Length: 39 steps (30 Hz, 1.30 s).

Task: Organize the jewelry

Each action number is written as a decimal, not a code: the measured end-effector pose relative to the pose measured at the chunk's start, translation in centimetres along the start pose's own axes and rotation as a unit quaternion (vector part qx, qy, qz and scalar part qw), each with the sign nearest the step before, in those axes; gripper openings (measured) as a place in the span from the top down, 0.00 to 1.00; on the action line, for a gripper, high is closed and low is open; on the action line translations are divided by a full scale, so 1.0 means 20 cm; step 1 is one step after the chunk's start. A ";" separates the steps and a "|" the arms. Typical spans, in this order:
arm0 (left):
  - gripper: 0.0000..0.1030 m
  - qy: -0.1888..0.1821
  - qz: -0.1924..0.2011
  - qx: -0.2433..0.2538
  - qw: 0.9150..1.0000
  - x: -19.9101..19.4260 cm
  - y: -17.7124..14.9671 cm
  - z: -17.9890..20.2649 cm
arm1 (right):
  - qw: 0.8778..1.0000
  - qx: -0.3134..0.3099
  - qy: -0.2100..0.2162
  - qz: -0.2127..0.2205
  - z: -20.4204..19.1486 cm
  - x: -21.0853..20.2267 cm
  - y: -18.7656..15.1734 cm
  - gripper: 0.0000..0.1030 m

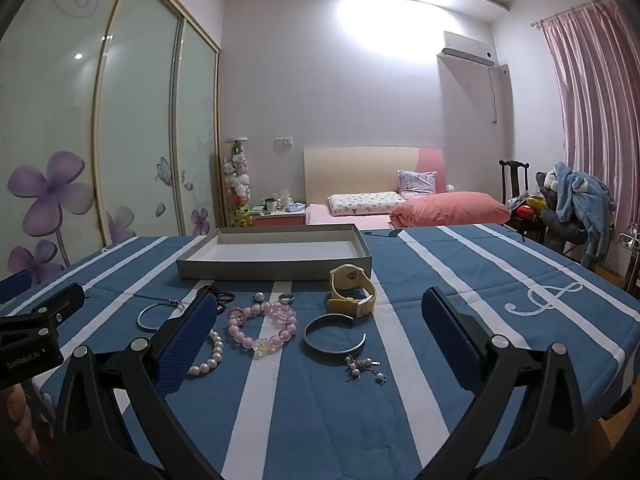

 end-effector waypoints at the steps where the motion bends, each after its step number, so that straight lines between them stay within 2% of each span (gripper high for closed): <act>1: 0.04 0.000 -0.001 0.000 1.000 0.00 0.00 0.00 | 1.000 0.000 0.000 0.001 0.00 0.00 0.00 0.02; 39: 0.04 -0.001 -0.004 -0.006 1.000 0.02 -0.01 -0.04 | 1.000 -0.001 -0.001 0.000 -0.01 0.00 0.00 0.02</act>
Point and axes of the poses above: each gripper's, at about its wrist camera, not at the fingertips, and x roughly the way its jaws point, z to its right, y to its top, the point moved 1 cm from there along x, roughly the way its jaws point, and after that the axes turned 14 degrees about -x, right-handed, at the moved point
